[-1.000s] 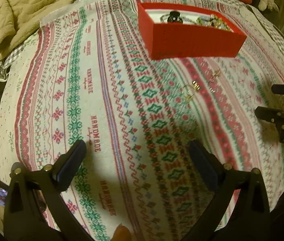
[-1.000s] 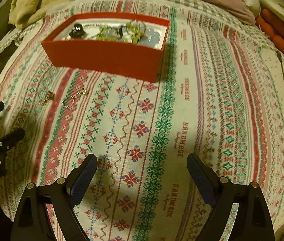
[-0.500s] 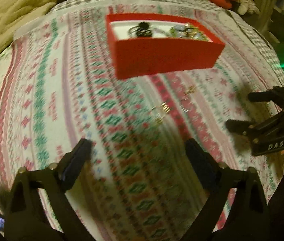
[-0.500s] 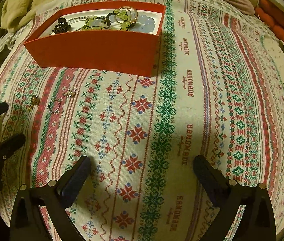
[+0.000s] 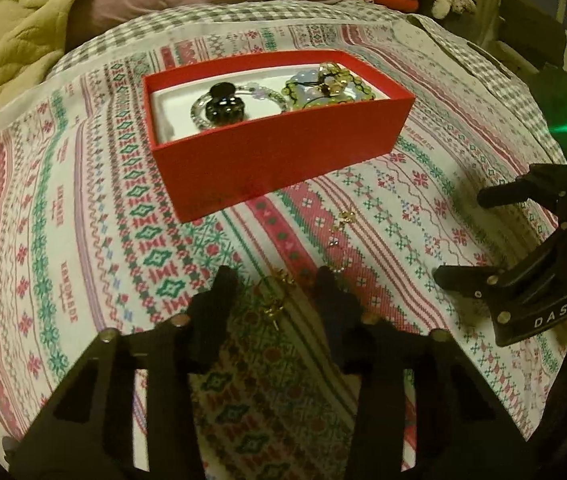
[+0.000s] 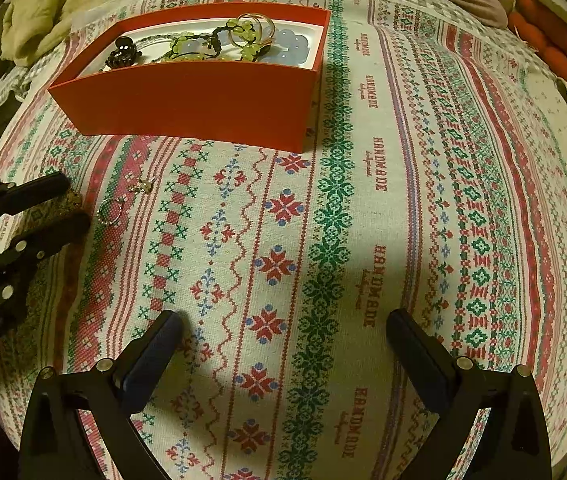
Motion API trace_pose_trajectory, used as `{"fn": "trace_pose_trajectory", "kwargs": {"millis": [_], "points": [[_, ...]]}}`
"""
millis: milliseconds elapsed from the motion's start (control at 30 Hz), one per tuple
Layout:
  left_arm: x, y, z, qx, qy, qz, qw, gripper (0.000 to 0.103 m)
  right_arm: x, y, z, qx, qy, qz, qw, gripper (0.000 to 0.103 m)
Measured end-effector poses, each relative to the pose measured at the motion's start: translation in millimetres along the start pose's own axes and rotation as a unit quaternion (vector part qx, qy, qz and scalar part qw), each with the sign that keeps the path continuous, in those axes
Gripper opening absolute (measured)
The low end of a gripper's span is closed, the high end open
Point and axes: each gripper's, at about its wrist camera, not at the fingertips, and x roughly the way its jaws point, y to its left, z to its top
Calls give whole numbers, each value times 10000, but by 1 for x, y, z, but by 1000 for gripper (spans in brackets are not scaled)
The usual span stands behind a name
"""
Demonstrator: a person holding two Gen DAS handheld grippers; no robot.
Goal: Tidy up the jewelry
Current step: 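Grasp a gold earring with left tool while right tool grasps another earring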
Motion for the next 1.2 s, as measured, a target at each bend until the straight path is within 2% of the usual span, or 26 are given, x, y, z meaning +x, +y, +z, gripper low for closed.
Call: {"fn": "trace_pose_trajectory", "kwargs": {"millis": [167,367,567,733,900,1200], "points": [[2,-3,3,102,9,42,9999,21,-2,3,1,-11,-27,101,9999,103],[-7,5,6,-119,-28,-42,9999,21,-9,14,4,-93,-189,375,9991,96],[-23,26,5,-580,-137,-61,9982,21,-12,37,9,-263,-302,633,9972,75],[-29,42,1,-861,-95,66,9962,21,-12,61,13,-512,-416,759,9949,58],[-29,58,-6,-1276,-13,-75,9918,21,-8,71,21,-589,-510,748,9942,52],[-29,63,-12,-1378,110,-36,9904,21,0,86,37,-791,-723,773,9912,34]]}}
